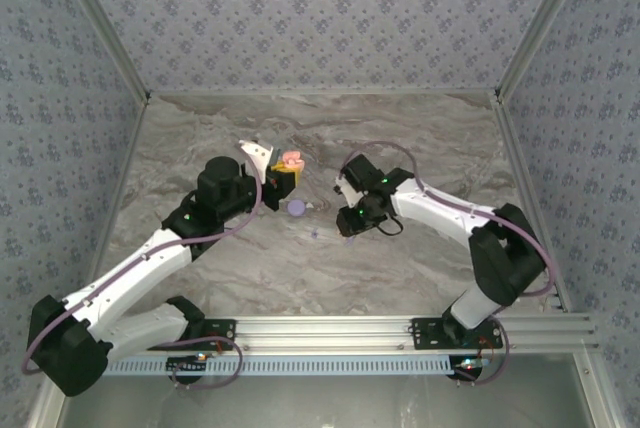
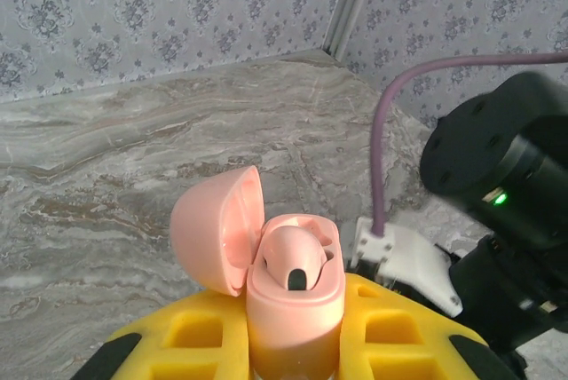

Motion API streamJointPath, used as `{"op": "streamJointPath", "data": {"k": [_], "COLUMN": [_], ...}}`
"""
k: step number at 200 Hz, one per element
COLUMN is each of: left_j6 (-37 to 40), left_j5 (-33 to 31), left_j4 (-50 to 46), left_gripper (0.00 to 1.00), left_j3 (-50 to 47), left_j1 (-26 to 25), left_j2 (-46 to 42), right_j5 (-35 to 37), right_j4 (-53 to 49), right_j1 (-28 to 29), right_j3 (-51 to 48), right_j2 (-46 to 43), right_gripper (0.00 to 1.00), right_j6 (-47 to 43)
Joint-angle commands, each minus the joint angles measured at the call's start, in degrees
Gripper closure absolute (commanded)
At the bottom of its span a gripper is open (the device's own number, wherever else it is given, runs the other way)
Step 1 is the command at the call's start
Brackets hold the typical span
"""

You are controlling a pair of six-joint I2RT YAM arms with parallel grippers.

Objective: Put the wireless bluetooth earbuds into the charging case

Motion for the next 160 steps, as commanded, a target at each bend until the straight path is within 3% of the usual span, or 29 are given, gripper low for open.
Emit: {"op": "streamJointPath", "data": {"k": [1,88,160], "left_j6": [-0.9,-1.03,-0.94], "left_j5": [-0.79,-0.87,-0.88], "left_j4": [-0.57,-0.74,-1.0], "left_gripper": [0.86,0.85,0.85], "left_j3": [-0.15,-0.42,-0.5], "left_j1": [0.33,0.36,0.33], "left_j2": [-1.48,-1.91,-1.85], "right_j5": [3.01,7.18,6.17], "right_j4": [0.46,-0.04,-0.52], "right_j1": [1.6,3.74,4.06], "right_j3": [2.63,7.91,9.41], "right_j2": [3.0,10.7,14.35], "right_gripper": [0.67,0.69,0.69], "right_j6": [-1.75,-2.32,-2.72]}}
